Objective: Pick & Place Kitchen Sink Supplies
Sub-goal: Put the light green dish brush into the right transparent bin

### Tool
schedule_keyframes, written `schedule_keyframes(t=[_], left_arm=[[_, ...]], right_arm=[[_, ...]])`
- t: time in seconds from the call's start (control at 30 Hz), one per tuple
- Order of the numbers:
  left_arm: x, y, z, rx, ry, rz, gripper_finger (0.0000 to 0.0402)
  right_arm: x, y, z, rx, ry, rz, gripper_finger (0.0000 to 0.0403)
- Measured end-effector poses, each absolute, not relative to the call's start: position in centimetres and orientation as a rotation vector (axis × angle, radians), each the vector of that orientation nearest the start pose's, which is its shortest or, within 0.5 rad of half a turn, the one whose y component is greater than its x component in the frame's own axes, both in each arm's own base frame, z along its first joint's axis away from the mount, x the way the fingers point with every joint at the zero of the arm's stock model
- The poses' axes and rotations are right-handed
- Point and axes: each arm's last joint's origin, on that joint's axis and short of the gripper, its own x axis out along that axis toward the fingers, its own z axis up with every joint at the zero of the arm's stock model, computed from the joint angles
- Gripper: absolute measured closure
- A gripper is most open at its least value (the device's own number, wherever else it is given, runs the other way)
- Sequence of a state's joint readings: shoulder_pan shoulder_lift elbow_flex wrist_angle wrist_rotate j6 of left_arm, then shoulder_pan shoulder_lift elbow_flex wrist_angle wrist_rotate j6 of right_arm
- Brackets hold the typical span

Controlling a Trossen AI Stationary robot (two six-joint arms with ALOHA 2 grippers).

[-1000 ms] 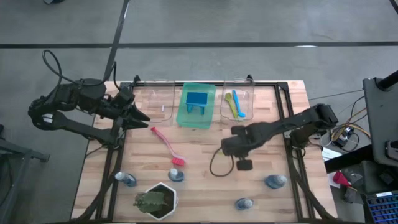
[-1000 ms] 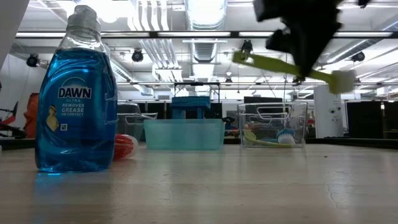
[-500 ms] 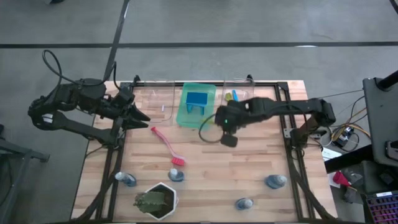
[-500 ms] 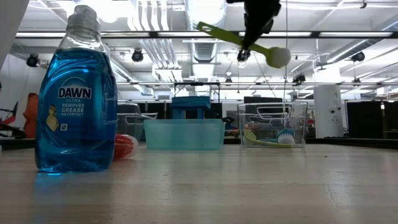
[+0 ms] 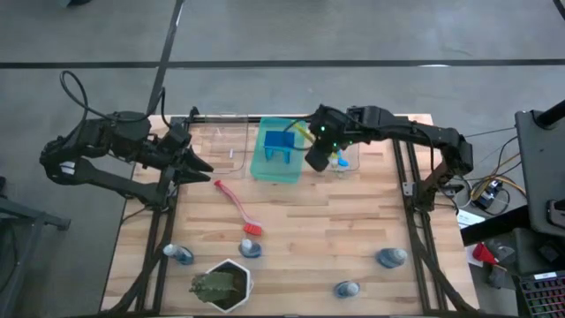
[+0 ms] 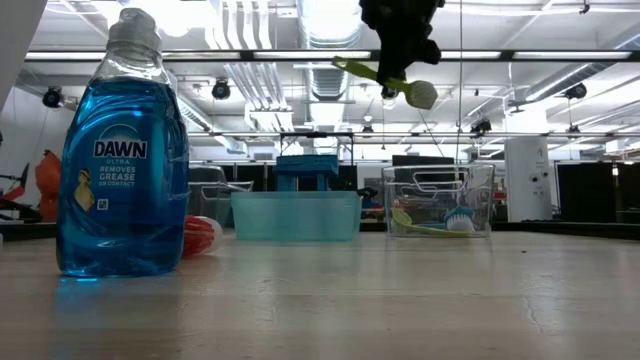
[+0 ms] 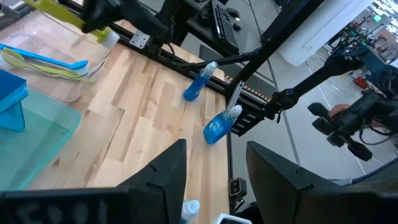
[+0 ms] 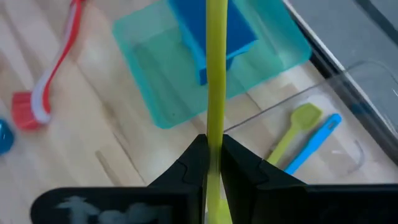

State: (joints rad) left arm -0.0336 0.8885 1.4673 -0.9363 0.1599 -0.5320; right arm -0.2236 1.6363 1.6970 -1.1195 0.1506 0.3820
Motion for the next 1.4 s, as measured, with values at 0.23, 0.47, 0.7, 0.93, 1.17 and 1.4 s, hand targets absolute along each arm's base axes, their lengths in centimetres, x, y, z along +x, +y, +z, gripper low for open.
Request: schedule_keyframes(t=[0.23, 0.47, 0.7, 0.93, 1.17, 1.4], left_arm=[[11.6, -0.8, 45.9, -0.547, 0.4, -0.092, 0.0243], [11.6, -0.9, 45.9, -0.546, 0.4, -0.092, 0.0243], [11.6, -0.8, 45.9, -0.548, 0.4, -0.092, 0.0243], [11.6, -0.9, 45.9, -0.549, 0.401, -0.092, 0.0243], [11.6, -0.9, 45.9, -0.55, 0.401, -0.091, 0.0243], [11.7, -0.9, 45.9, -0.55, 0.403, -0.09, 0.0243]], right_arm=[[31.0, -9.9, 35.5, 0.476, 0.981, -0.583, 0.037], [30.3, -12.0, 35.2, 0.537, 0.969, -0.659, 0.037], [29.6, -13.4, 35.2, 0.564, 0.963, -0.702, 0.037], [28.9, -14.9, 34.6, 0.666, 0.952, -0.758, 0.037], [28.4, -15.6, 33.1, 0.751, 0.971, -0.825, 0.037], [27.9, -16.2, 31.3, 0.808, 1.003, -0.86, 0.037]])
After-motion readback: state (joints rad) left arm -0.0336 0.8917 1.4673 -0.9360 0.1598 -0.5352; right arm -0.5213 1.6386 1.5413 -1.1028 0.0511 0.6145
